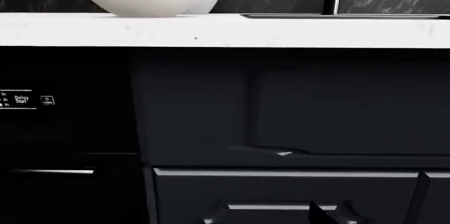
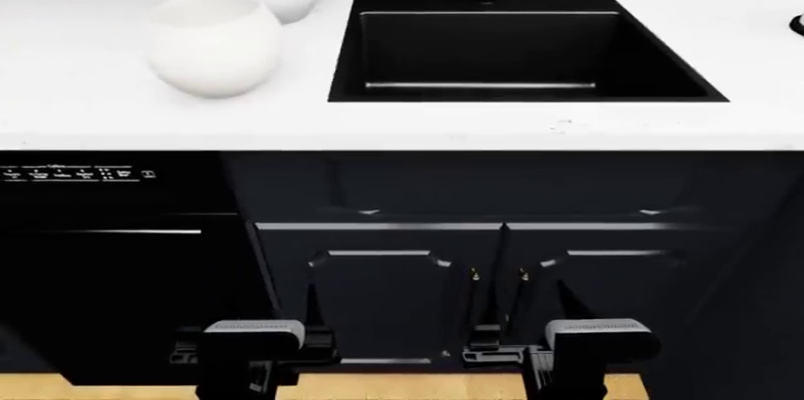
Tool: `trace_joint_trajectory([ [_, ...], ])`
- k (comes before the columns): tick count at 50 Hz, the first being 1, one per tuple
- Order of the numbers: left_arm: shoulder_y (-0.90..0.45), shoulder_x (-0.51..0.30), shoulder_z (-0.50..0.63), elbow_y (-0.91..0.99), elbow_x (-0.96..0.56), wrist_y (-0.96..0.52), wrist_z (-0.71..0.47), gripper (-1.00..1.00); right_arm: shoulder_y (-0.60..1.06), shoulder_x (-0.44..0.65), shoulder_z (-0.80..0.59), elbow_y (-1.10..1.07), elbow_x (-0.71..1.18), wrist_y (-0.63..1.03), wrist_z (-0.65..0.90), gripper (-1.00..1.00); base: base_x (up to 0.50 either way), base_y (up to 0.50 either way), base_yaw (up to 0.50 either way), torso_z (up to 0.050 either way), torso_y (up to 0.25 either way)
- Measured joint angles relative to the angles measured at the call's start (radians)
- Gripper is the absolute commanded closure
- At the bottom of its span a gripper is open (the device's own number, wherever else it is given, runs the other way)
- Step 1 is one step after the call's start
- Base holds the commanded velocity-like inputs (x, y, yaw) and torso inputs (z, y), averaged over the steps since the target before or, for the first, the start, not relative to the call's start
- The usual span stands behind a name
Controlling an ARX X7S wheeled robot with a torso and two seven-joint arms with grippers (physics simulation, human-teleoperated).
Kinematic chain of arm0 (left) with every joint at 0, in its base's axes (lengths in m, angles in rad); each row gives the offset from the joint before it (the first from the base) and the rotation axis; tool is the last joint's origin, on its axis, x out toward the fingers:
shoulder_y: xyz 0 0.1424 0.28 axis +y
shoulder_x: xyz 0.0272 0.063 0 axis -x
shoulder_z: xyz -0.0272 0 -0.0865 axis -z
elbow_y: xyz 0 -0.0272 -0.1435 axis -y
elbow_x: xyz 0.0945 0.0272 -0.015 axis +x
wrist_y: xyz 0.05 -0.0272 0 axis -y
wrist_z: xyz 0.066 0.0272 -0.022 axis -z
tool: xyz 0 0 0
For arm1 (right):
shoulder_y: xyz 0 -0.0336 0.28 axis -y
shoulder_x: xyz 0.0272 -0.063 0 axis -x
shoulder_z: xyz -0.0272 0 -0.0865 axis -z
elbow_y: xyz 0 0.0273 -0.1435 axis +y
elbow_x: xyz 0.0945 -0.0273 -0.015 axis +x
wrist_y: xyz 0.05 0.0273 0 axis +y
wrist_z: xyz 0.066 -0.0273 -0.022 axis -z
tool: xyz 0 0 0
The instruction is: Stack the bowls in the sink.
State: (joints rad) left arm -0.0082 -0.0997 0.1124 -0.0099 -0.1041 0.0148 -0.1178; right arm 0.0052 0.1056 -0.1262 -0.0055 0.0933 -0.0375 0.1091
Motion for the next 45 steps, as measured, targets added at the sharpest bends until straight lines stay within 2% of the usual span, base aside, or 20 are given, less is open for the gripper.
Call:
trace_joint_trajectory([
  [22, 0.003, -0.02, 0.021, 0.008, -0.023, 0.004, -0.025, -1.0, 0.007, 0.018, -0.025, 0.009, 0.018, -0.011, 0.018, -1.0, -0.05, 0.5, 0.0, 0.0, 0.0],
  [37, 0.009, -0.034, 0.024, 0.034, -0.05, 0.002, -0.038, -1.0, 0.001, 0.028, -0.031, -0.015, 0.042, -0.027, 0.028, -1.0, 0.0, 0.01, 0.0, 0.0, 0.0],
  [45, 0.047, -0.083, -0.037, 0.283, -0.148, -0.096, -0.07, -1.0, -0.033, 0.075, 0.015, -0.275, 0.082, 0.04, 0.065, -1.0, 0.0, 0.0, 0.0, 0.0, 0.0],
])
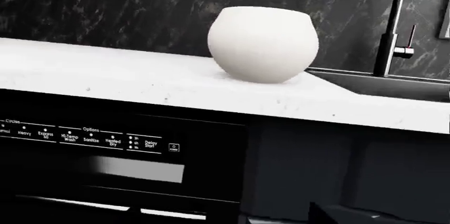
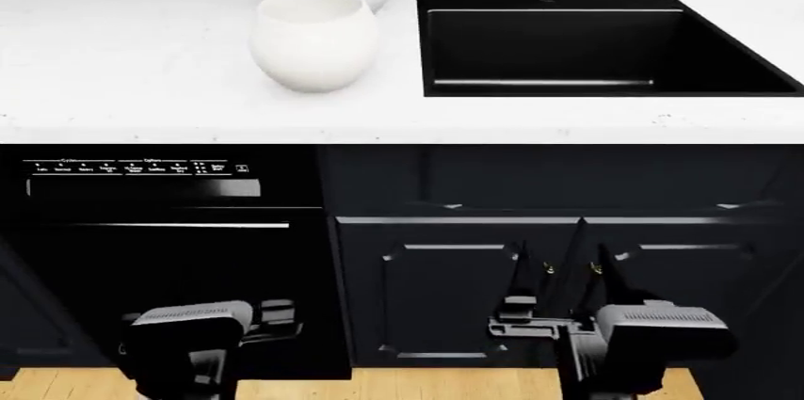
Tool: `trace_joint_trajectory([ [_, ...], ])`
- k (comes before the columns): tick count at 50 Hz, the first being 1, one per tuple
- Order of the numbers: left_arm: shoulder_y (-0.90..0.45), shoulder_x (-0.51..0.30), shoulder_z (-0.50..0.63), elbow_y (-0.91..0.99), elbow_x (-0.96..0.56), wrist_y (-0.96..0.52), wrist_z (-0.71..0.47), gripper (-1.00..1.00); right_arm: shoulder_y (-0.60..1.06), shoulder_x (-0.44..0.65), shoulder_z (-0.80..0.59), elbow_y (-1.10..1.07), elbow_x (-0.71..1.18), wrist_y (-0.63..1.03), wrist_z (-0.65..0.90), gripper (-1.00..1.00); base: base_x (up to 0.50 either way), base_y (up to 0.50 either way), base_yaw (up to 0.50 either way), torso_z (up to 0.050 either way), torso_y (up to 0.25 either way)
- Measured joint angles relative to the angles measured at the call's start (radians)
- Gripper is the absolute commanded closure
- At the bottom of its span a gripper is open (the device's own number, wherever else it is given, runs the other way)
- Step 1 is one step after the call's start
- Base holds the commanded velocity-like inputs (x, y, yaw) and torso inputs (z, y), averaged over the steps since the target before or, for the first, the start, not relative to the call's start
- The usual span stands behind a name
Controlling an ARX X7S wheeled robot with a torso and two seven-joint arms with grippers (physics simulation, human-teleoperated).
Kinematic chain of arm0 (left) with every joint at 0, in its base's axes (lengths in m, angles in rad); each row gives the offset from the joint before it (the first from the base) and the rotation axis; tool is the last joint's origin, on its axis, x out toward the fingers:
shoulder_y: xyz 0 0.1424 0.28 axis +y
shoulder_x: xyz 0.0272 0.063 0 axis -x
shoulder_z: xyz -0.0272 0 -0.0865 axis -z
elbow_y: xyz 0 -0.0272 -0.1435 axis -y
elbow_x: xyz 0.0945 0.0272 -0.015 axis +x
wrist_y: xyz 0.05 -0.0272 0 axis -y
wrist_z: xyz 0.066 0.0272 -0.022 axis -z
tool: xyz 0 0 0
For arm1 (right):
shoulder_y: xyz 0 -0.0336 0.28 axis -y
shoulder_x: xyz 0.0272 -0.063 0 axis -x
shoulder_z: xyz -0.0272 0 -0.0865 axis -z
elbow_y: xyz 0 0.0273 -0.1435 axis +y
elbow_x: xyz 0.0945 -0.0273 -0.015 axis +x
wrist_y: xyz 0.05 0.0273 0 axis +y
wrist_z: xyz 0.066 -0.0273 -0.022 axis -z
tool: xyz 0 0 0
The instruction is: Stack the bowls in the sink.
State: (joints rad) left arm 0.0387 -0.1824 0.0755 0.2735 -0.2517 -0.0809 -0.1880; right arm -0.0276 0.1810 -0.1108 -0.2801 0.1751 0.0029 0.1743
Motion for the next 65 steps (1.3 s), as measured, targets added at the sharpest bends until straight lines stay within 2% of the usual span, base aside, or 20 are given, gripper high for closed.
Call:
trace_joint_trajectory([
  [6, -0.025, -0.097, -0.102, 0.257, -0.14, -0.17, -0.063, -1.0, 0.028, 0.068, 0.056, -0.271, 0.061, 0.173, 0.047, -1.0, 0.0, 0.0, 0.0, 0.0, 0.0],
  [11, -0.15, -0.244, -0.215, 0.407, -0.384, -0.396, -0.188, -1.0, 0.198, 0.141, 0.125, -0.459, 0.241, 0.494, 0.128, -1.0, 0.0, 0.0, 0.0, 0.0, 0.0],
  [14, -0.293, -0.361, -0.255, 0.432, -0.583, -0.532, -0.291, -1.0, 0.37, 0.176, 0.179, -0.511, 0.436, 0.755, 0.209, -1.0, 0.0, 0.0, 0.0, 0.0, 0.0],
  [18, -0.536, -0.493, -0.234, 0.413, -0.795, -0.696, -0.398, -1.0, 0.628, 0.237, 0.171, -0.47, 0.745, 1.021, 0.392, -1.0, 0.0, 0.0, 0.0, 0.0, 0.0],
  [24, -0.9, -0.597, -0.149, 0.308, -0.997, -0.886, -0.502, -1.0, 0.992, 0.304, 0.073, -0.317, 1.079, 1.259, 0.605, -1.0, 0.0, 0.0, 0.0, 0.0, 0.0],
  [31, -1.219, -0.629, -0.03, 0.184, -1.112, -1.048, -0.557, -1.0, 1.265, 0.356, -0.044, -0.167, 1.313, 1.396, 0.763, -1.0, 0.0, 0.0, 0.0, 0.0, 0.0],
  [40, -1.446, -0.621, 0.069, 0.09, -1.188, -1.161, -0.597, -1.0, 1.457, 0.412, -0.145, -0.059, 1.525, 1.446, 0.926, -1.0, 0.11, 0.0, 0.0, 0.0, 0.0],
  [51, -1.573, -0.608, 0.121, 0.033, -1.238, -1.215, -0.619, -1.0, 1.552, 0.451, -0.205, -0.022, 1.655, 1.447, 1.018, -1.0, 0.49, 0.0, 0.0, 0.0, 0.0],
  [65, -1.632, -0.603, 0.145, 0.007, -1.271, -1.233, -0.63, -1.0, 1.578, 0.469, -0.239, -0.017, 1.656, 1.452, 1.003, -1.0, 0.42, 0.09, 0.0, 0.0, 0.0],
])
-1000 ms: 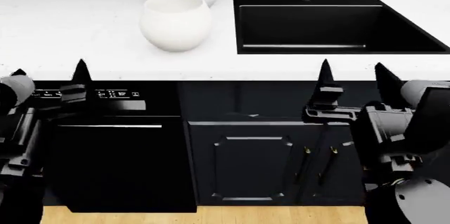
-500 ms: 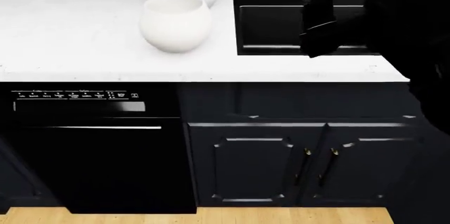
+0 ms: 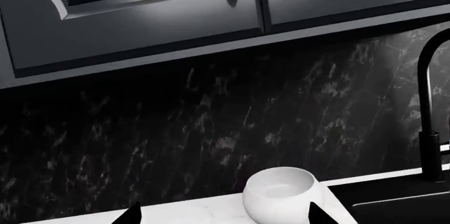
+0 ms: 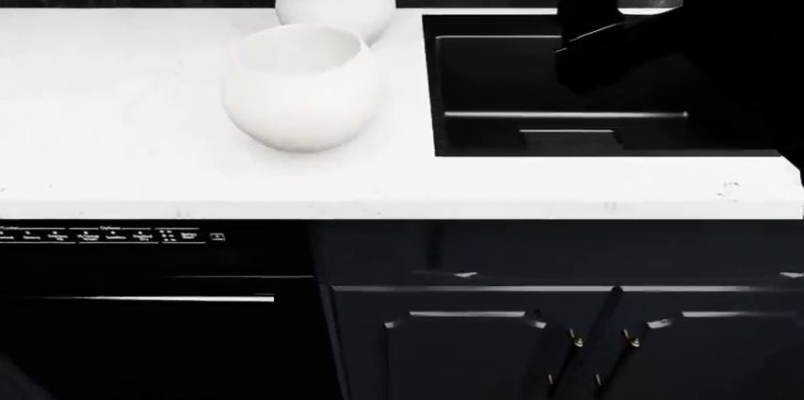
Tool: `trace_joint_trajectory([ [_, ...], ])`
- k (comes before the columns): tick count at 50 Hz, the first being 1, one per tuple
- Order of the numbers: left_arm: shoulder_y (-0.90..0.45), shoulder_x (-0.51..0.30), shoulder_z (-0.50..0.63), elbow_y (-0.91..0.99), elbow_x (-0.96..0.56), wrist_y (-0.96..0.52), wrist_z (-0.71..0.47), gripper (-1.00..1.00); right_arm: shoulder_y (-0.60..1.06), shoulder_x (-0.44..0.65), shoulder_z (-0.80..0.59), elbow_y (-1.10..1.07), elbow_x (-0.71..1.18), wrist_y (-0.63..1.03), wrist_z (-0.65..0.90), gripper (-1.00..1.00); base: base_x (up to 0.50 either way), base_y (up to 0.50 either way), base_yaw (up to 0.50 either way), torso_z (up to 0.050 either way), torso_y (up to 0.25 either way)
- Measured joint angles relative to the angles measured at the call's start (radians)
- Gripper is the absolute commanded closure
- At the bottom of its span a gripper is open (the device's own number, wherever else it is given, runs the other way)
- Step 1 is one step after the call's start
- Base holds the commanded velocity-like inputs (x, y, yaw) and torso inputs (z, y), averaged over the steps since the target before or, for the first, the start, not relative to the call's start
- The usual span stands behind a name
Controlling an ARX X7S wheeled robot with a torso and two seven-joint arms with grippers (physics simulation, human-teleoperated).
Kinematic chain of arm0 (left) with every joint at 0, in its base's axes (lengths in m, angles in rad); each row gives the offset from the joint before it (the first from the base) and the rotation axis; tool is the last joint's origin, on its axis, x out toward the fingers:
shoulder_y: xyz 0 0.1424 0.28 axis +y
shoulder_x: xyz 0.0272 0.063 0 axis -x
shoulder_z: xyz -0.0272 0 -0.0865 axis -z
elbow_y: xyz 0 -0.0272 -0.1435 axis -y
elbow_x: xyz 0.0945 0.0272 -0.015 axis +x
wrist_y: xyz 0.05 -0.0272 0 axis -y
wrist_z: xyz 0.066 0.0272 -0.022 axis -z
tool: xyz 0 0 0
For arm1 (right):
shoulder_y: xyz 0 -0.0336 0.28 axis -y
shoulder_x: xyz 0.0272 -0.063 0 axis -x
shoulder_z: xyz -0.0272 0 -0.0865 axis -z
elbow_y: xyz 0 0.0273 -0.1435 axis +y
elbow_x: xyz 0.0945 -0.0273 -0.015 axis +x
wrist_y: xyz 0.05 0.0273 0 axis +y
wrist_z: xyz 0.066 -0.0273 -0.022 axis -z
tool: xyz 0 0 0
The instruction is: Stack the bowls in the sink.
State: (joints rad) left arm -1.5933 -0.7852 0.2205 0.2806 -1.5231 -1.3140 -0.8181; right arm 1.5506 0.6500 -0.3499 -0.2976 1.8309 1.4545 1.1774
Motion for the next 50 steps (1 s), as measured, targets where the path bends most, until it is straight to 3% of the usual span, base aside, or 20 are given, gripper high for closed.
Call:
trace_joint_trajectory([
  [14, -0.02, -0.003, 0.013, -0.007, -0.011, -0.001, -0.003, -1.0, 0.0, 0.01, -0.022, -0.02, -0.035, -0.003, -0.05, -1.0, 0.24, 0.47, 0.0, 0.0, 0.001],
  [32, -0.035, -0.005, 0.029, -0.014, -0.015, 0.003, -0.003, -1.0, -0.016, 0.027, -0.047, -0.022, -0.049, -0.027, -0.072, -1.0, 0.5, 0.11, 0.0, 0.0, 0.001],
  [50, -0.047, -0.007, 0.044, -0.019, -0.019, 0.008, -0.003, -1.0, -0.029, 0.049, -0.063, -0.007, -0.017, -0.068, -0.046, -1.0, 0.5, -0.1, 0.0, 0.0, 0.001],
])
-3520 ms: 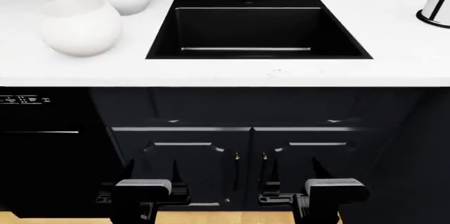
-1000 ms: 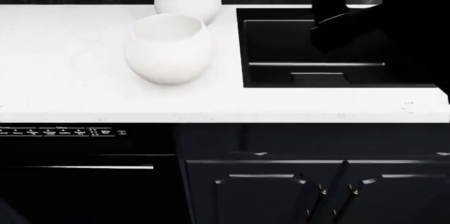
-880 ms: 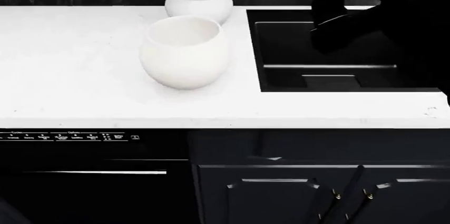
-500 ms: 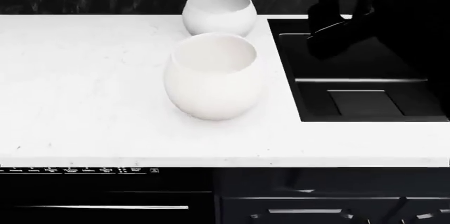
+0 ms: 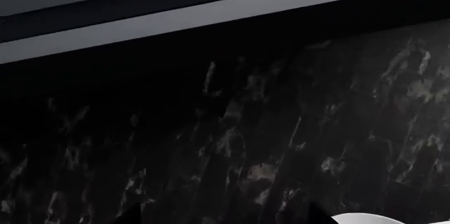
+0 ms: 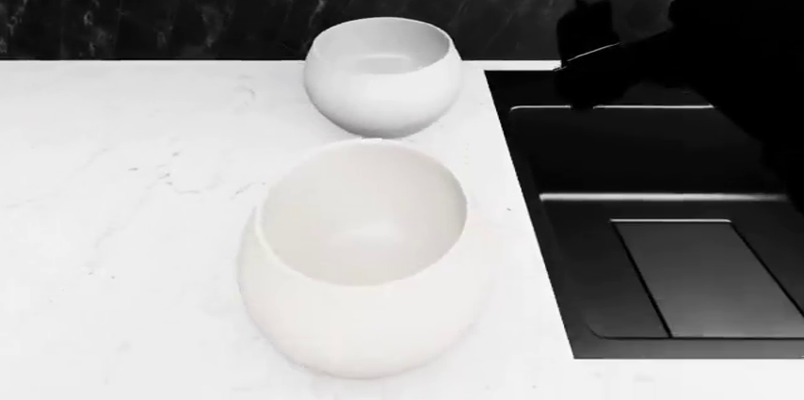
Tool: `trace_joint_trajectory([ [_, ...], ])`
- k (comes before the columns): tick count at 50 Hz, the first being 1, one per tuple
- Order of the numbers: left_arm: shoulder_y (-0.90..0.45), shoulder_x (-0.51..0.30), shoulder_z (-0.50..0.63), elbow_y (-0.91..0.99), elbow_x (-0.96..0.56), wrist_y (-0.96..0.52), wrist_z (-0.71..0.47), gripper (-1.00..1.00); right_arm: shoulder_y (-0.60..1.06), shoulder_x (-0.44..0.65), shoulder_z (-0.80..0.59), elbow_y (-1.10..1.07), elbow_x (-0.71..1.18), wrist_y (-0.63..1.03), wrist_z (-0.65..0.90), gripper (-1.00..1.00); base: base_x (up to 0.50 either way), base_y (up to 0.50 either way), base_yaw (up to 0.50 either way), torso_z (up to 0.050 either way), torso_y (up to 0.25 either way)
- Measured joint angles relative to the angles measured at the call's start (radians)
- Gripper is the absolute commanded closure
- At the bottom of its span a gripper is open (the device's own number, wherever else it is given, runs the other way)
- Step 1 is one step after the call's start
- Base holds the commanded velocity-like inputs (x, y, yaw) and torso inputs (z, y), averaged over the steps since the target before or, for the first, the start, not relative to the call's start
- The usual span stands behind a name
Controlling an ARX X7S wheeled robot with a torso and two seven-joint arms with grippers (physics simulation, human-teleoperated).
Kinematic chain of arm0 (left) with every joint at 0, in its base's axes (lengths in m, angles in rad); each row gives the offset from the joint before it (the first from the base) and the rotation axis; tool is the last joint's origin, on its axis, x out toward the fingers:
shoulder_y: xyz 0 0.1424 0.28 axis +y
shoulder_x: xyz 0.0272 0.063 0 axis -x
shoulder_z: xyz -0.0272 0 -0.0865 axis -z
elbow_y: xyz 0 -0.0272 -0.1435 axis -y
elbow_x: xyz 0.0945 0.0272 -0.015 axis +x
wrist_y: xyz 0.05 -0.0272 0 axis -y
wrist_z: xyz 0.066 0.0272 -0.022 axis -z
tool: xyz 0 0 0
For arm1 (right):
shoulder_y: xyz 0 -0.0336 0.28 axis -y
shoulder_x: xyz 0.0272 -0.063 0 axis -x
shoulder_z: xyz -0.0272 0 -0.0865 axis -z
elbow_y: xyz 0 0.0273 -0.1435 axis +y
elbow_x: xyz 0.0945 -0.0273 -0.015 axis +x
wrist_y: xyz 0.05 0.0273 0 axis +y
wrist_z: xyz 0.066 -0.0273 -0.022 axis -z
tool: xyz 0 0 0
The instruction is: Stack the bowls in the sink.
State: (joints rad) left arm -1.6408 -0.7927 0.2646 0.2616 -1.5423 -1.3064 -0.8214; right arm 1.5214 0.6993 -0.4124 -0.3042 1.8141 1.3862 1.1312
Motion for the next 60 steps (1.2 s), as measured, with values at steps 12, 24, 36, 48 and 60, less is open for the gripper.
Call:
trace_joint_trajectory([
  [12, -0.009, 0.0, 0.009, -0.002, -0.008, 0.002, -0.005, -1.0, -0.007, 0.01, -0.009, 0.001, 0.013, -0.019, 0.007, -1.0, 0.5, -0.16, 0.0, 0.0, 0.002],
  [24, -0.021, -0.003, 0.017, -0.006, -0.013, 0.004, -0.005, -1.0, -0.018, 0.018, -0.016, -0.001, 0.017, -0.034, -0.001, -1.0, 0.5, -0.19, 0.0, 0.0, 0.001],
  [36, -0.033, -0.009, 0.022, -0.008, -0.024, 0.004, -0.015, -1.0, 0.017, 0.023, -0.03, 0.013, 0.05, -0.05, 0.03, -1.0, 0.24, -0.08, 0.0, 0.0, 0.0],
  [48, -0.033, -0.012, 0.028, -0.008, -0.023, 0.012, -0.012, -1.0, 0.123, -0.071, -0.084, 0.133, -0.006, -0.061, 0.012, -1.0, 0.0, 0.0, 0.0, 0.0, 0.0],
  [60, -0.024, -0.023, 0.027, -0.004, -0.025, 0.024, -0.009, -1.0, 0.174, -0.214, -0.139, 0.312, -0.226, -0.179, -0.157, -1.0, 0.0, 0.0, 0.0, 0.0, 0.0],
])
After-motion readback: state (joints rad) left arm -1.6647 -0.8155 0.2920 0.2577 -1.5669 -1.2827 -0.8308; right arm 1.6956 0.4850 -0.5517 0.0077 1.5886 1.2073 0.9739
